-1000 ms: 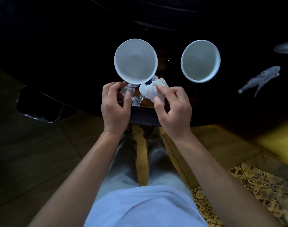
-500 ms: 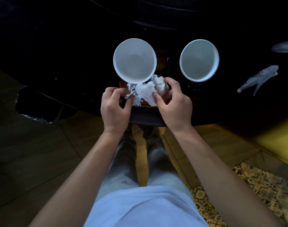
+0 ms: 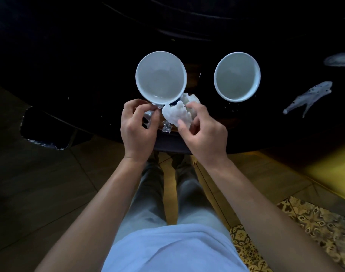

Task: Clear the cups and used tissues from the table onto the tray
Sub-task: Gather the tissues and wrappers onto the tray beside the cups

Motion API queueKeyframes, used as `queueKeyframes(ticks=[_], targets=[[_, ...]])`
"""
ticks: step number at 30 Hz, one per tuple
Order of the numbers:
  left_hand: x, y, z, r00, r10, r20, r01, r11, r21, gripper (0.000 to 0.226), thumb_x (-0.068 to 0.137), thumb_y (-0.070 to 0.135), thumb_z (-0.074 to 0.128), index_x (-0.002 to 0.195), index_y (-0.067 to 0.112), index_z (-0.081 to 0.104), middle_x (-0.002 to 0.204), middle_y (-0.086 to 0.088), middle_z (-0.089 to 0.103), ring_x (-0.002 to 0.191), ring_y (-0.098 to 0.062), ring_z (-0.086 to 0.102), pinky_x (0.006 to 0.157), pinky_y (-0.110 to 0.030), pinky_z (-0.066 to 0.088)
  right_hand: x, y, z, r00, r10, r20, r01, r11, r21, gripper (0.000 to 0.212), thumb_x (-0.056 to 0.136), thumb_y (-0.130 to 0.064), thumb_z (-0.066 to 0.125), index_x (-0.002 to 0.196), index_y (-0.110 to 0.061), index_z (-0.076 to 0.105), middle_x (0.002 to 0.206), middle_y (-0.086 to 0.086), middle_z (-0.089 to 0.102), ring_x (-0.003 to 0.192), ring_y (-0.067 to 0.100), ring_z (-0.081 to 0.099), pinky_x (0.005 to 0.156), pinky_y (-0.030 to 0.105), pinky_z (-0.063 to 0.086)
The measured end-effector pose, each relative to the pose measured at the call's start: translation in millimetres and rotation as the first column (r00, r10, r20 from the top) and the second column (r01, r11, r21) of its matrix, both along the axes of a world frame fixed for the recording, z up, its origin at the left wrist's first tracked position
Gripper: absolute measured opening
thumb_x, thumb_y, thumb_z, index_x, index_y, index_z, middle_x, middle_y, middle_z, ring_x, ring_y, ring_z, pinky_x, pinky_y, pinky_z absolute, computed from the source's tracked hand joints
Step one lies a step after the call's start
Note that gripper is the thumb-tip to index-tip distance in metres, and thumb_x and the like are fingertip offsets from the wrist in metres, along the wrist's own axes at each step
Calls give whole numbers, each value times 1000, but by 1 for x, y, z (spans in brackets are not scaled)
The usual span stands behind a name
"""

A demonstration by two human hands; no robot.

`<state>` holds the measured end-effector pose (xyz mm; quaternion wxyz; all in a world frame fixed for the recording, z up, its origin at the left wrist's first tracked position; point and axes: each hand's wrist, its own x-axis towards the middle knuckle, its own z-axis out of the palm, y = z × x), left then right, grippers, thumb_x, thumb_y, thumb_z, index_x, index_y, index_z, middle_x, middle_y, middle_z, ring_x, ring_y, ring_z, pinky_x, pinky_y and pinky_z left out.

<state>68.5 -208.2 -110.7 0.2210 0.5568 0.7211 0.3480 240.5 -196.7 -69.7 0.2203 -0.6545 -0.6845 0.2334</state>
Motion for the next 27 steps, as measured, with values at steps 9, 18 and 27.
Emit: queueKeyframes(ticks=[9,18,27], targets=[[-14,0,7,999,-13,38,13,1000,-8,29,95,23,74,114,2,68,124,-15,56,111,-26,60,87,-41,56,-7,6,-10,989,71,132,-68,997,-27,41,85,-33,75,122,-18,67,90,3,78,79,26,76,65,37,61],[-44,22,38,983,-103,-154,118,989,88,34,95,30,72,118,5,70,133,-18,56,127,-19,48,107,-24,39,8,0,14,995,-84,-45,87,994,65,36,86,-33,76,115,-13,65,88,1,75,75,19,73,62,38,60],[-5,138,64,876,-303,-375,399,893,210,26,94,26,65,113,10,73,131,-12,62,127,-33,53,107,-44,43,54,-9,37,957,-237,-168,255,962,101,37,91,-41,71,111,-11,64,84,2,72,77,18,70,65,43,59]])
